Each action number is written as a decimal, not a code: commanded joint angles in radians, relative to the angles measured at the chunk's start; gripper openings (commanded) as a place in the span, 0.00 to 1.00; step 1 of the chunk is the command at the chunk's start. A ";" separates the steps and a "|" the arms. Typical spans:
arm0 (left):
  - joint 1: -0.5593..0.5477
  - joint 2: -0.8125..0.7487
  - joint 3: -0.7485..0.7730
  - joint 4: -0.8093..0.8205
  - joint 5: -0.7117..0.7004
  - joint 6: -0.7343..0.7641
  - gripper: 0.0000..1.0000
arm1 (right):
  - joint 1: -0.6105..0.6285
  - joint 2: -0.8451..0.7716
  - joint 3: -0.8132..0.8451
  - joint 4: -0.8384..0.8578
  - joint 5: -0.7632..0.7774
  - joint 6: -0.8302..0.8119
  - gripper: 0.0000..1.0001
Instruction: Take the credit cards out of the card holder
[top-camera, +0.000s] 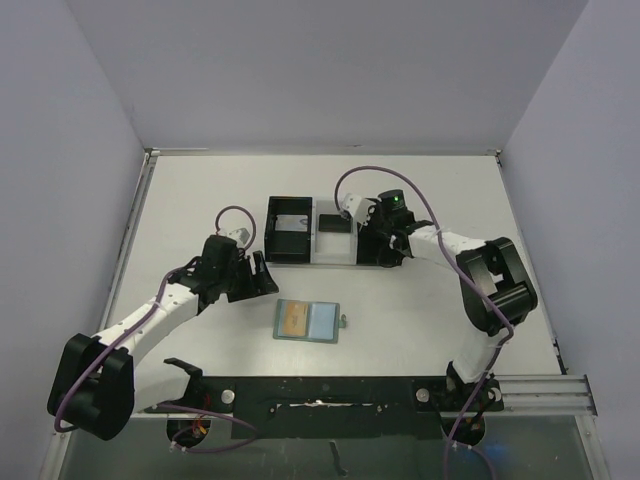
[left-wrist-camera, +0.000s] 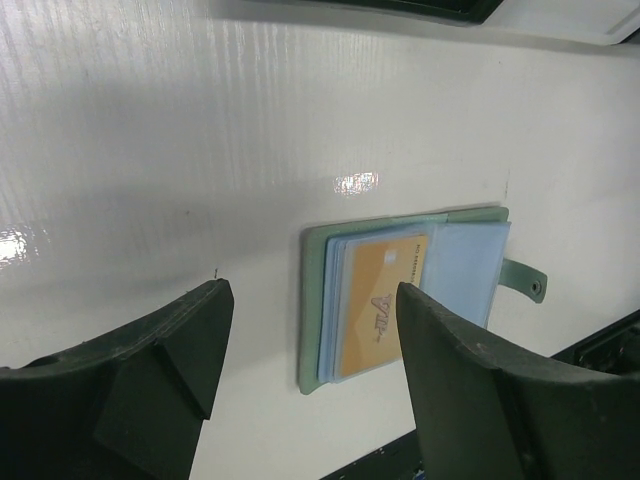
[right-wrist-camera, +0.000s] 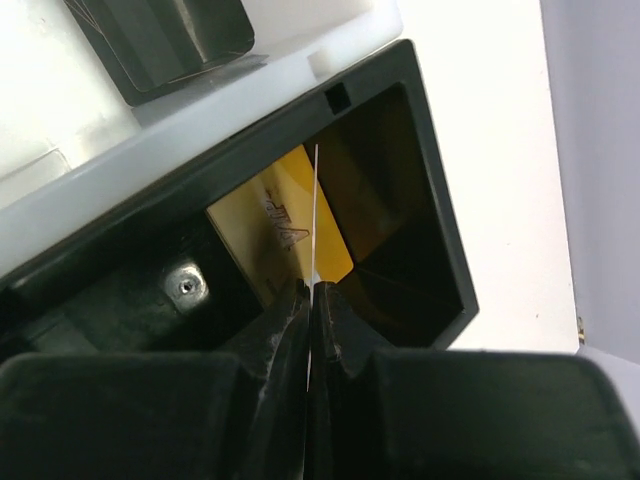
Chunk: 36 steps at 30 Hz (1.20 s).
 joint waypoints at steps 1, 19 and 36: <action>0.005 -0.015 0.007 0.019 0.028 0.012 0.65 | 0.000 0.028 0.054 0.040 0.078 -0.032 0.00; 0.028 0.007 0.049 0.004 0.118 0.039 0.48 | 0.000 0.089 0.025 0.033 0.019 -0.062 0.16; 0.118 0.039 0.073 0.035 0.288 0.022 0.37 | -0.029 0.095 0.000 0.073 -0.024 -0.059 0.32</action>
